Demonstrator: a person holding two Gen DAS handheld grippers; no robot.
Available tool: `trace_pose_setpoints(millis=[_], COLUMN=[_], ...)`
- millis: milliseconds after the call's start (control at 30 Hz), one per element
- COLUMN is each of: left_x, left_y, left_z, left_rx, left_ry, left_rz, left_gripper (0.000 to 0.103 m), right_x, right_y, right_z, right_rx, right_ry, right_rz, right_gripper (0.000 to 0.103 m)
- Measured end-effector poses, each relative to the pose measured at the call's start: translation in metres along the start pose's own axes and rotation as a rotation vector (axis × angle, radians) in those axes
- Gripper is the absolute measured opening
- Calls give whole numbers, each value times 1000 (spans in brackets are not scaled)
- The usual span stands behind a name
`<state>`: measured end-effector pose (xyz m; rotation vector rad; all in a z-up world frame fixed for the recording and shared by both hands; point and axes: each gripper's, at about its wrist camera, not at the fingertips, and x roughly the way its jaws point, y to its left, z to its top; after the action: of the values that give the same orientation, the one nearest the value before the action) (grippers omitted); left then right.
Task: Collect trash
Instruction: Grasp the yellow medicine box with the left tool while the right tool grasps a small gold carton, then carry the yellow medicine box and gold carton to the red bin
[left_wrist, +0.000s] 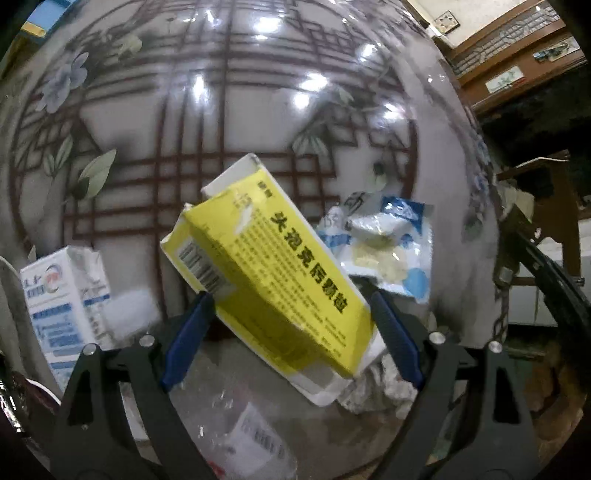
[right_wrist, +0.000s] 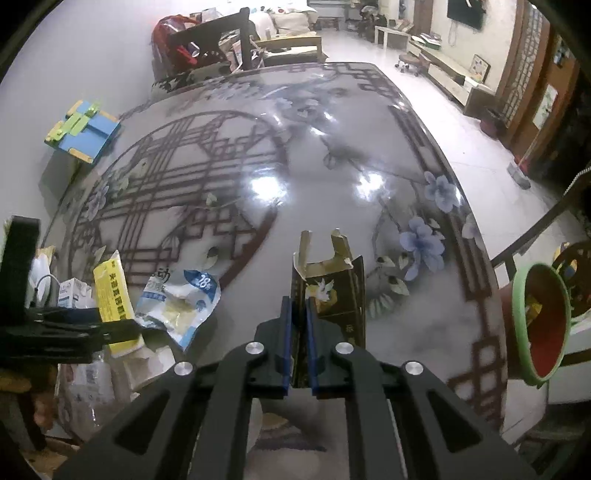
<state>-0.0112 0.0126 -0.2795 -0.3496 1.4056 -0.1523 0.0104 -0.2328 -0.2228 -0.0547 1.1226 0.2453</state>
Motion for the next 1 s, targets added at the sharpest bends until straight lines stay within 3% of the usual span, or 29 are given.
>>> trace_pose_setpoints(millis=[100,167,233,300,333,600,767,1000], left_x=[1,2,2,1,0,-41,-71,-108], left_y=[-2,-2,-4,-5,-5,-35,-76,-145], left_z=[3,3,4,4,4,15,29,39], left_rx=[-12,-27,-22,-9,-15,87,203,347], left_ry=[-14,-16,-28,-34,-36,-186,-301,-435], left_rz=[0,2,5,-7,-18,-8,15,-21], left_gripper=[84,71,65,51,38,36,36,36], right_x=[-1,-1,-3,-6,-8,-32,-53,-90], right_y=[2,3,3,4,3,-6,-17,-42], right_z=[-4,-5,-5,-5,-4,-1,1,4], right_rx=[10,15,20,27,30,91,136,197], right_ry=[-2,-4,-10,-19,-24,-105,-168,-264], right_rz=[5,8,10,12,12,22,12,7], right_gripper=[8,8,8,8,8,8,7,8])
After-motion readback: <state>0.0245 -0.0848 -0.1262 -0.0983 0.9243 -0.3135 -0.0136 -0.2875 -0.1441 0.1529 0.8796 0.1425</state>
